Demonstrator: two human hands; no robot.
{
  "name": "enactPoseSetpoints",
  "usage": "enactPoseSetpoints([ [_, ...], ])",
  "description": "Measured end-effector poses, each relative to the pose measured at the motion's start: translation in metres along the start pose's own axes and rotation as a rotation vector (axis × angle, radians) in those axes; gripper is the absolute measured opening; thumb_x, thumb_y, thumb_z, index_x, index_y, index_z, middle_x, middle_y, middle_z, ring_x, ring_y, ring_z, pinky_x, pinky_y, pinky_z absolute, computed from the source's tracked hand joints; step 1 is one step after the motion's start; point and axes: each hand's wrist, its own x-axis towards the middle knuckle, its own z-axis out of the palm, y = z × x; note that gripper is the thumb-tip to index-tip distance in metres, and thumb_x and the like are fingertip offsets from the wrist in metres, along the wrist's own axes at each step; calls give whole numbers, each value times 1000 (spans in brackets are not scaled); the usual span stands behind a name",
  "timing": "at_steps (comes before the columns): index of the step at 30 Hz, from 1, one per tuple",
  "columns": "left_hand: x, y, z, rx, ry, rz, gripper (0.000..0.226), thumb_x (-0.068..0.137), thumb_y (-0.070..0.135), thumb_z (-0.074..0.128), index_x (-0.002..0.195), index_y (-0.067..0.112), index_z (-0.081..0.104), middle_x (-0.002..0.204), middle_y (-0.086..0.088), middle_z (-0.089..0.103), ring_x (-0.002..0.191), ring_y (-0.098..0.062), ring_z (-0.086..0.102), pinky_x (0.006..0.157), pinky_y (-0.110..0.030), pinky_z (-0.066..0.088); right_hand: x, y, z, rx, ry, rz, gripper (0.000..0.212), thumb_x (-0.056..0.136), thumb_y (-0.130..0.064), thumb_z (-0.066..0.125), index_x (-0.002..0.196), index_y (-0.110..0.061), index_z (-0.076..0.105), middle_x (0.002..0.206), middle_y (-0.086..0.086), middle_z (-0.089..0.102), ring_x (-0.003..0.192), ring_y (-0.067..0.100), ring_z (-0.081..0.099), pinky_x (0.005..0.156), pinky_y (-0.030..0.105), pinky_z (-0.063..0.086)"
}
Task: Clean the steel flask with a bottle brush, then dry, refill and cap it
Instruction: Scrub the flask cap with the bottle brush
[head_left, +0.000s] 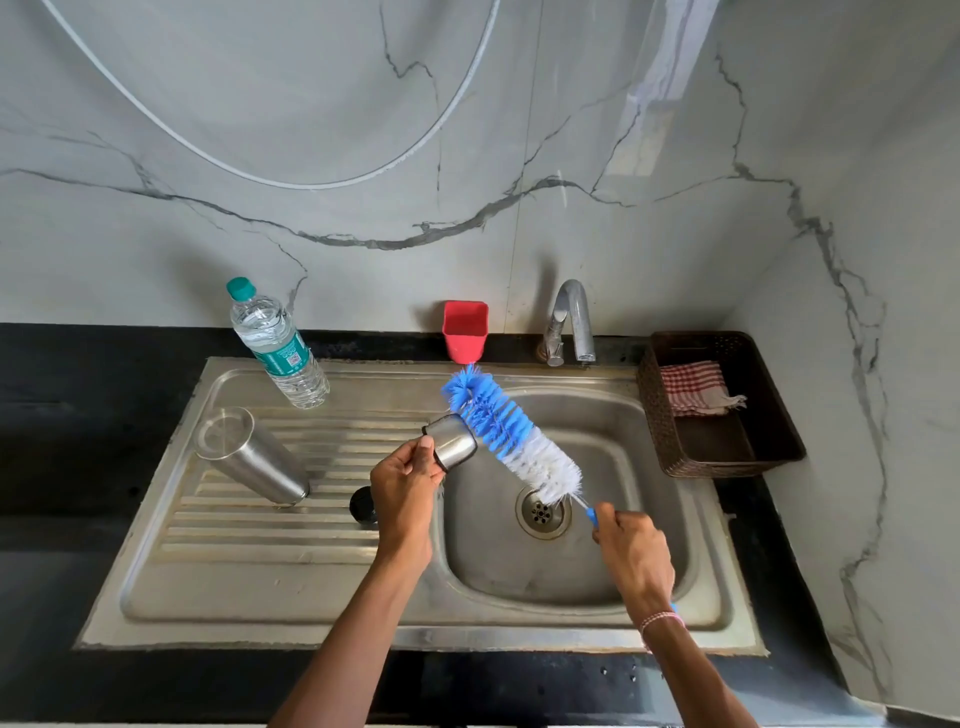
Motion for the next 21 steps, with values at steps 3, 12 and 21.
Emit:
enactPoseSetpoints([
  [3, 1, 6, -4, -17, 15, -11, 25, 105, 19, 61, 83, 8, 66, 86, -13, 60, 85, -26, 54, 86, -42, 48, -2, 4, 5, 16, -14, 18, 45, 91, -34, 50, 61, -3, 63, 61, 9, 62, 57, 27, 51, 57, 32, 40],
  [12, 7, 6, -10, -90, 108, -108, 17, 105, 12, 60, 95, 10, 73, 95, -14, 76, 93, -25, 73, 88, -31, 60, 0, 2, 7, -23, -22, 58, 45, 91, -36, 52, 58, -7, 61, 62, 10, 61, 58, 27, 51, 59, 34, 40],
  [21, 23, 15, -13, -227, 90, -207, 9, 103, 6, 60, 106, 7, 68, 100, -14, 75, 97, -25, 73, 97, -36, 54, 4, -55, -25, -81, 50, -187, 51, 100, -54, 46, 72, -21, 72, 67, -5, 67, 63, 20, 58, 63, 34, 43],
])
